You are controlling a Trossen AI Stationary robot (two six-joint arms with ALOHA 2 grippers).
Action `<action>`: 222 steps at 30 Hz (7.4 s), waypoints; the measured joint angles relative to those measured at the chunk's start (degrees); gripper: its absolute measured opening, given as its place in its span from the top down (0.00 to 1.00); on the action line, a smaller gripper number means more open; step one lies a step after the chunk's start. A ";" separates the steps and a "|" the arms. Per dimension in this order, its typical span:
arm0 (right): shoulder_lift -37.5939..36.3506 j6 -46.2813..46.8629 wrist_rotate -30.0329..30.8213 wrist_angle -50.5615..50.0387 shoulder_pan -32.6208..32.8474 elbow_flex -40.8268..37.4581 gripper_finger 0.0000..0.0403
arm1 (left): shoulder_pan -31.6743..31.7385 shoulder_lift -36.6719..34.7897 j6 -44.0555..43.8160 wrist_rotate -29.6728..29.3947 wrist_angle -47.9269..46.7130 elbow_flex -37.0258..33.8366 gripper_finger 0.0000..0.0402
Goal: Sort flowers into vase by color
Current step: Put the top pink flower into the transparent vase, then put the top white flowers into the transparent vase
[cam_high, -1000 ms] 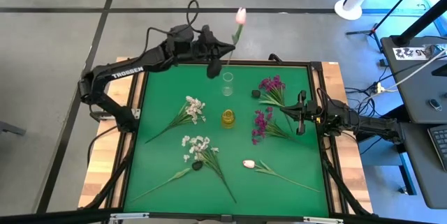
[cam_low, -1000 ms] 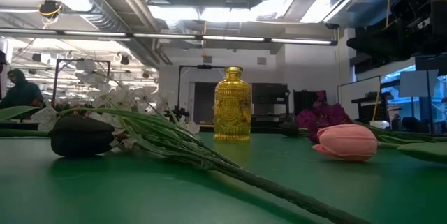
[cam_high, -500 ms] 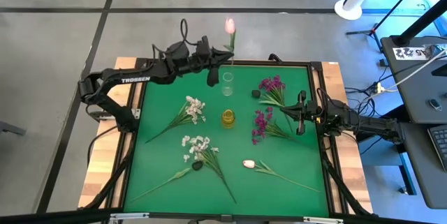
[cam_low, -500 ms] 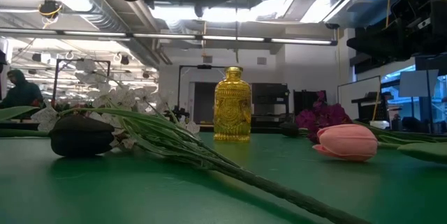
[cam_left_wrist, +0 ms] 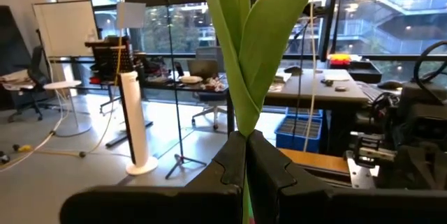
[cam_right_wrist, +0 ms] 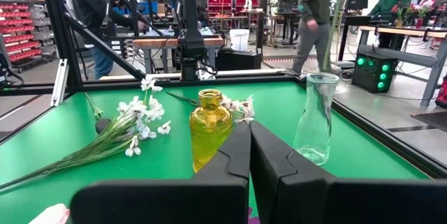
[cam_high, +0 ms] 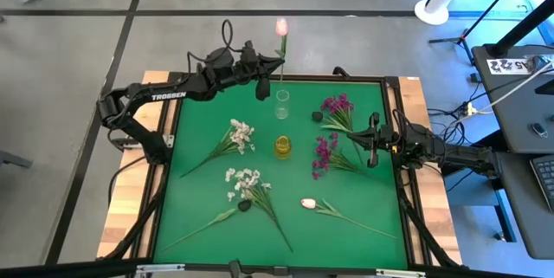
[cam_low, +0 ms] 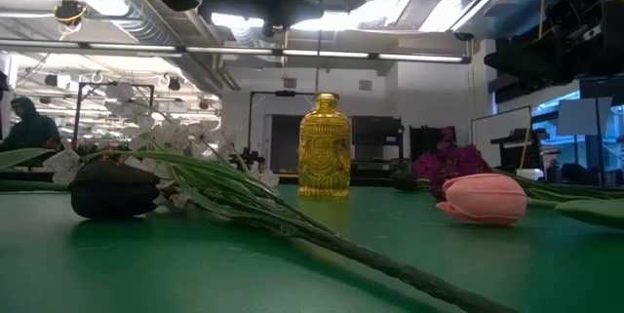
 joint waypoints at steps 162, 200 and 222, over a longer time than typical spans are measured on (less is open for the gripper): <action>0.01 7.52 -1.99 1.85 0.00 0.05 1.00 | -28.00 -7.98 -50.50 -15.27 -92.37 -10.93 0.45; 0.01 7.45 -3.54 1.59 0.00 0.05 1.00 | -23.31 -2.37 -40.52 -4.98 -77.82 -21.94 0.74; 0.00 7.45 -3.53 1.61 0.00 0.03 1.00 | -27.39 -23.33 -40.64 -26.49 -68.42 -10.38 0.99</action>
